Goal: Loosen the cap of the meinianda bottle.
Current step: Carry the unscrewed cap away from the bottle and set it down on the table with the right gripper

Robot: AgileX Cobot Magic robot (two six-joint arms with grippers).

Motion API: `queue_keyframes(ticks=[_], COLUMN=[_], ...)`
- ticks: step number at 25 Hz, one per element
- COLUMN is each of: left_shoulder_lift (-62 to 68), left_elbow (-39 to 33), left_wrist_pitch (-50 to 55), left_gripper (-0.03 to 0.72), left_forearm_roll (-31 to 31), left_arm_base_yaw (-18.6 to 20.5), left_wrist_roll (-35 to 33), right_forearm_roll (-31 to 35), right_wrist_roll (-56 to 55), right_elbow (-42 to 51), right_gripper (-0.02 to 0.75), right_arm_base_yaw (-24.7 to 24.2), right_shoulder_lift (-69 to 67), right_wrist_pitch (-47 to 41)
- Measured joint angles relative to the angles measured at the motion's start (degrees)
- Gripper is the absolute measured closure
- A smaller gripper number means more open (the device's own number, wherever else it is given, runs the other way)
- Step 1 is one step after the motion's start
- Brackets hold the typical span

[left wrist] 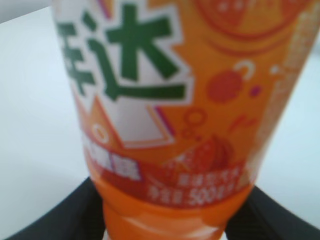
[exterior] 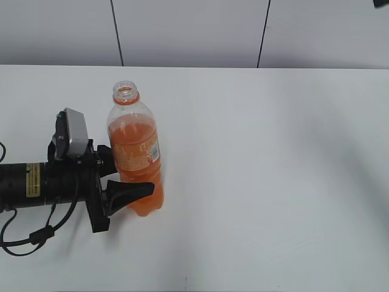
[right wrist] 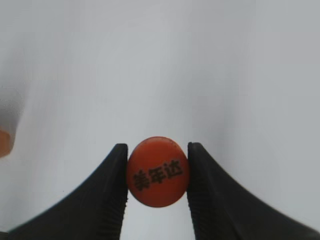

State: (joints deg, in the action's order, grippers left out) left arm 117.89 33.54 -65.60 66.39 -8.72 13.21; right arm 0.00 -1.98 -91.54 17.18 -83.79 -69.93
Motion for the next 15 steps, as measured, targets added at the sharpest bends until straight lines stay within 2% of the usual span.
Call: queue_keyframes(ticks=[6, 15], left_shoulder_lift=[0.0, 0.0], left_elbow=[0.0, 0.0], left_wrist_pitch=[0.0, -0.05], left_gripper=[0.288, 0.288], left_forearm_roll=[-0.01, -0.01], left_arm_base_yaw=[0.0, 0.0], left_wrist_roll=[0.0, 0.0], right_forearm_roll=[0.0, 0.0], right_wrist_roll=[-4.1, -12.03], right_elbow=[15.72, 35.49], right_gripper=[0.466, 0.466], right_arm_base_yaw=[-1.05, -1.06], right_shoulder_lift=[2.54, 2.49], right_wrist_pitch=[6.62, 25.65])
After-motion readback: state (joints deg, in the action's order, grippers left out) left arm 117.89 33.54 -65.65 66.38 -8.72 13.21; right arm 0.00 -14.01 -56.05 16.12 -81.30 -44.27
